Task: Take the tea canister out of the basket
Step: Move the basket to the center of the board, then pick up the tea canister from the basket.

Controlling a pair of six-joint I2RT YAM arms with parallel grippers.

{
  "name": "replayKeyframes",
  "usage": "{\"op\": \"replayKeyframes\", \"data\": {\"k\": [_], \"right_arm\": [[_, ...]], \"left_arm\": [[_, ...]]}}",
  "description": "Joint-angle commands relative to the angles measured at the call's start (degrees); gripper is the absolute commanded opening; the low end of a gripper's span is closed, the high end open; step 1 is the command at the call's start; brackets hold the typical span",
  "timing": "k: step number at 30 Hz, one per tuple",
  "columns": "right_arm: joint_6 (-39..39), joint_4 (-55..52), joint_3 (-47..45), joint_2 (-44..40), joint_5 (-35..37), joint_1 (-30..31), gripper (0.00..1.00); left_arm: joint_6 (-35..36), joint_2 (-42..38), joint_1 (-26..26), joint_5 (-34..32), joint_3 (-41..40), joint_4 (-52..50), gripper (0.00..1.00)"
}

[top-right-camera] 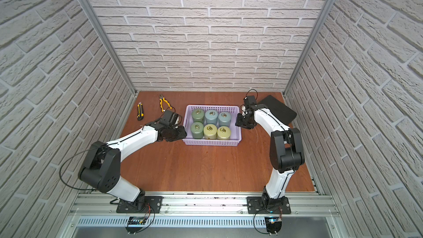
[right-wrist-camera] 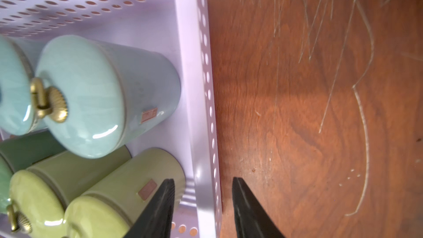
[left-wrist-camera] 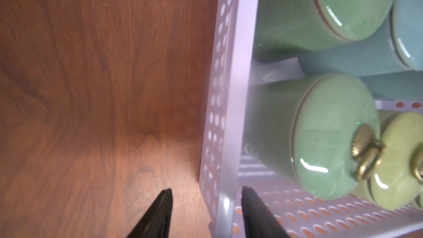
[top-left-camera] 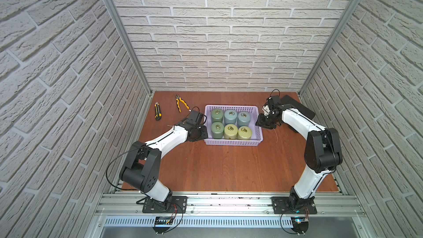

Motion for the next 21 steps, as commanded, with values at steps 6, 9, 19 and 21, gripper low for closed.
{"op": "replayKeyframes", "data": {"k": [6,9,19,21], "right_arm": [[-1.3,-3.3,2.6,-5.2,1.4,0.2,1.0],[-2.2,-4.2,2.3,-7.7,1.0,0.2,1.0],[-14.6,-0.6,-3.7,-18.3,-2.1,3.1,1.0],[-17.4,-2.0,-3.7,-18.9,-4.0,4.1,1.0]], "left_arm": [[0.6,-5.7,0.7,-3.1,3.6,-5.0,0.96],[2.1,-8.4,1.2,-3.9,4.2,-6.8,0.98],[7.8,-16.9,2.1,-4.0,2.2,-13.4,0.98],[7.2,-18.1,2.4,-4.7,1.5,-14.8,0.98]]}}
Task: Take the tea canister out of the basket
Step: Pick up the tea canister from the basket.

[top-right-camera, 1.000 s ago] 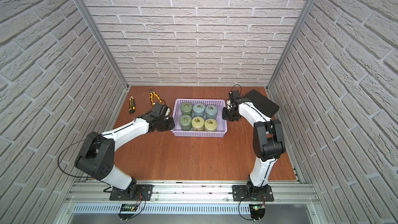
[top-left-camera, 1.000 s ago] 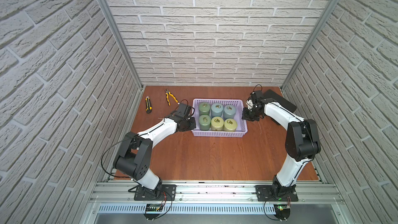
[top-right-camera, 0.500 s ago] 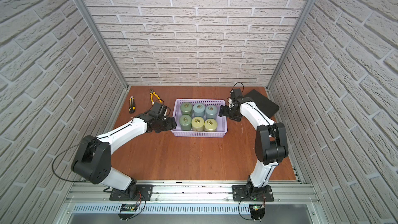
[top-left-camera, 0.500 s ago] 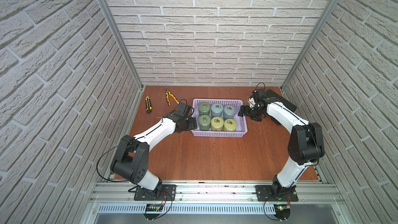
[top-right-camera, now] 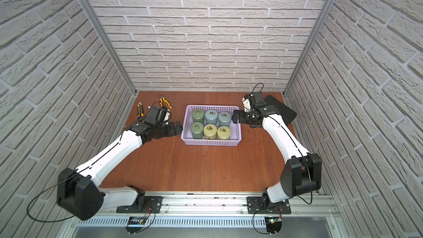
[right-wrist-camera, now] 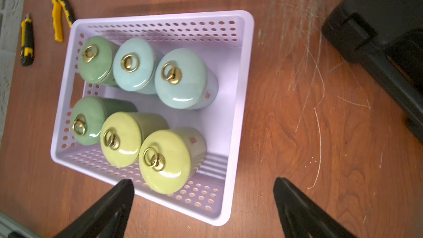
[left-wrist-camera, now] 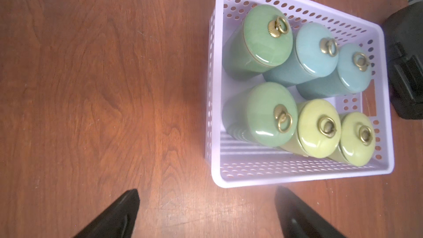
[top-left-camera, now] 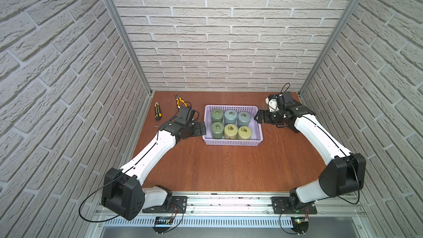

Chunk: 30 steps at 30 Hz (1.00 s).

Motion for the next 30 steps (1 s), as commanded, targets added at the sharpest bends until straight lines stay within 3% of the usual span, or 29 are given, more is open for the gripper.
{"op": "replayKeyframes", "data": {"k": [1,6,17,30], "right_arm": [[-7.6,-1.3,-0.4,-0.9,-3.0,1.9,1.0],[-12.3,-4.7,0.1,-0.7,-4.3,5.4,1.0],[-9.6,-5.0,-1.2,3.1,4.8,13.5,1.0],[-10.4,-4.5,1.5,8.7,7.9,14.5,1.0]], "left_arm": [[1.3,-2.6,0.7,-1.6,-1.6,-3.2,0.98],[3.8,-5.4,1.0,-1.4,-4.1,-1.5,0.98],[6.1,-11.1,1.1,1.3,-8.5,0.2,0.98],[3.4,-15.8,1.1,-1.5,-13.4,2.9,0.98]]}}
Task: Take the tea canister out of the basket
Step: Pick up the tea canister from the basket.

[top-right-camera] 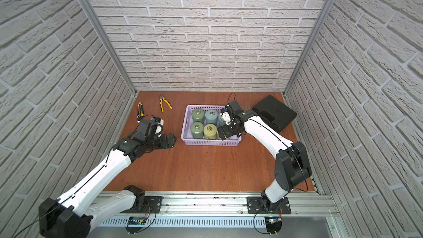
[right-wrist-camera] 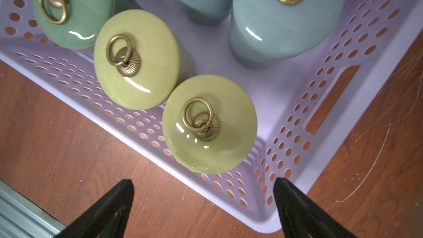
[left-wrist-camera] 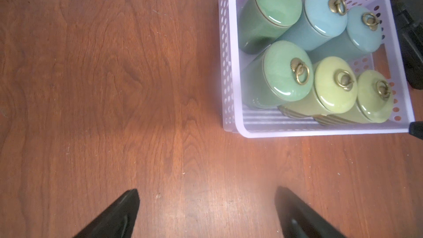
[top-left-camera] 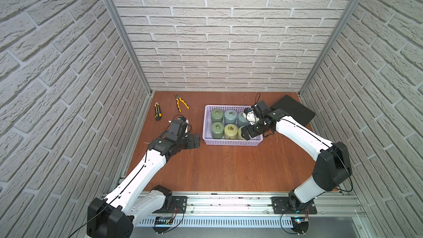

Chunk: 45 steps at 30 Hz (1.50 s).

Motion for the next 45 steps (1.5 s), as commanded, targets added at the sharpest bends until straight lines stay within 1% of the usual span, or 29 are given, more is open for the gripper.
{"op": "replayKeyframes", "data": {"k": [1,11,26,40,45], "right_arm": [[-0.4,0.3,2.2,1.4,1.1,0.4,1.0],[0.2,0.4,5.1,6.3,2.0,0.9,1.0],[0.6,0.7,6.7,10.7,2.9,1.4,0.99],[1.6,0.5,8.7,14.3,3.0,1.6,0.93],[1.6,-0.2,9.2,15.1,3.0,1.7,0.87]], "left_arm": [[-0.3,-1.0,0.4,-1.2,-0.7,2.6,0.98],[-1.0,-1.1,0.4,-1.8,-1.6,2.8,0.98],[-1.4,-0.2,0.4,-2.2,-1.7,2.9,0.98],[-1.5,0.2,0.5,-2.7,-1.5,2.7,0.98],[-1.7,0.1,0.5,-2.8,-1.7,2.6,0.98]]}}
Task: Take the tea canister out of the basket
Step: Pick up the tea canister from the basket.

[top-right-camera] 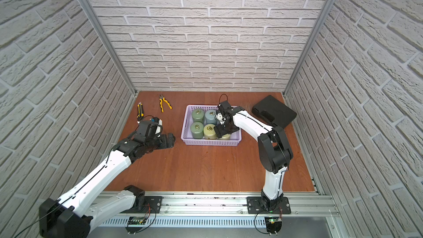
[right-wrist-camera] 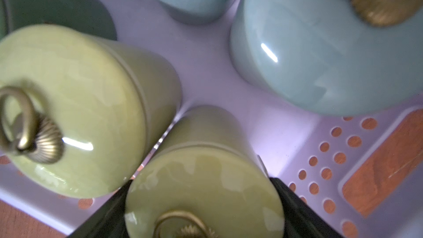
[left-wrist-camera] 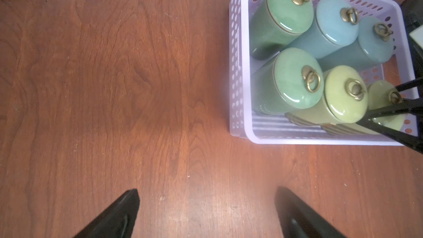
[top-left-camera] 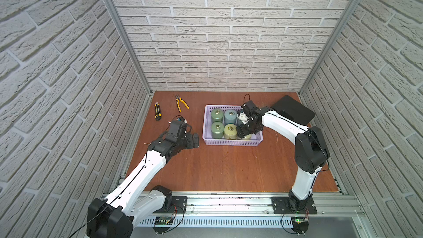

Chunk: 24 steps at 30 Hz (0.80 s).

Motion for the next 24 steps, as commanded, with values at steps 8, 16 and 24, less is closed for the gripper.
{"op": "replayKeyframes", "data": {"k": [8,16,24], "right_arm": [[0.7,-1.1,1.3,0.4,0.9,0.4,0.67],[1.4,-3.0,3.1,-1.0,1.4,0.4,0.51],[1.9,-5.8,6.9,-2.1,2.2,0.4,0.46]], "left_arm": [[-0.5,-0.4,0.4,-1.1,-1.3,1.7,0.98],[-1.2,-1.3,0.4,-1.7,-1.6,1.7,0.98],[-1.5,-2.5,0.4,-1.9,-1.9,1.4,0.98]]}}
